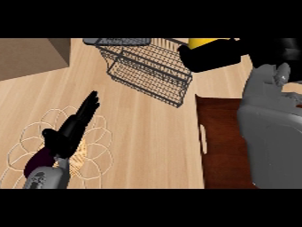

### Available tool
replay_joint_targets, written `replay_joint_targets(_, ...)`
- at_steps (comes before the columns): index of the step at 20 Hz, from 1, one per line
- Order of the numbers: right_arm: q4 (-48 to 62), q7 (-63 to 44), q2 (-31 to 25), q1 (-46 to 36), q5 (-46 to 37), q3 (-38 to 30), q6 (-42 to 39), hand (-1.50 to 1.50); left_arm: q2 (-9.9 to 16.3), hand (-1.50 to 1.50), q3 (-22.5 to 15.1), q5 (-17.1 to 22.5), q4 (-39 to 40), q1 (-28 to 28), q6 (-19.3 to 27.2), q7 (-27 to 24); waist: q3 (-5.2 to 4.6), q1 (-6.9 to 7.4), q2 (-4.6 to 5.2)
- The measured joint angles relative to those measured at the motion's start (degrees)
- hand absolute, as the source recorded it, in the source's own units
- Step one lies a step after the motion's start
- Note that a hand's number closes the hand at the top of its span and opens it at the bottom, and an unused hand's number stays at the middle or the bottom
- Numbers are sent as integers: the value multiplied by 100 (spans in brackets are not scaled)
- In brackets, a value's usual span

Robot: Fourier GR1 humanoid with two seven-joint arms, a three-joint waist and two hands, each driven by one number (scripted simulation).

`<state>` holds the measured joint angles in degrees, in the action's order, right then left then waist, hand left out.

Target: Pick the lemon from the tray and place it in the tiered basket

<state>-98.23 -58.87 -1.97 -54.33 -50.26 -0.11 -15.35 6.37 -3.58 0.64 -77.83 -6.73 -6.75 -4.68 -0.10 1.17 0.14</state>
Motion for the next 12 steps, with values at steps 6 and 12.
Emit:
replay_joint_targets(6, 1991, 200, 116, -1246, -33, -410, 506, 150, -91, 0, -51, -64, 15, -93, 47, 30, 2, 44, 19)
replay_joint_targets(12, 3818, 587, 167, -1980, 125, -536, 1299, 150, 19, 0, 39, 13, -47, -104, -87, 88, 3, 91, 34)
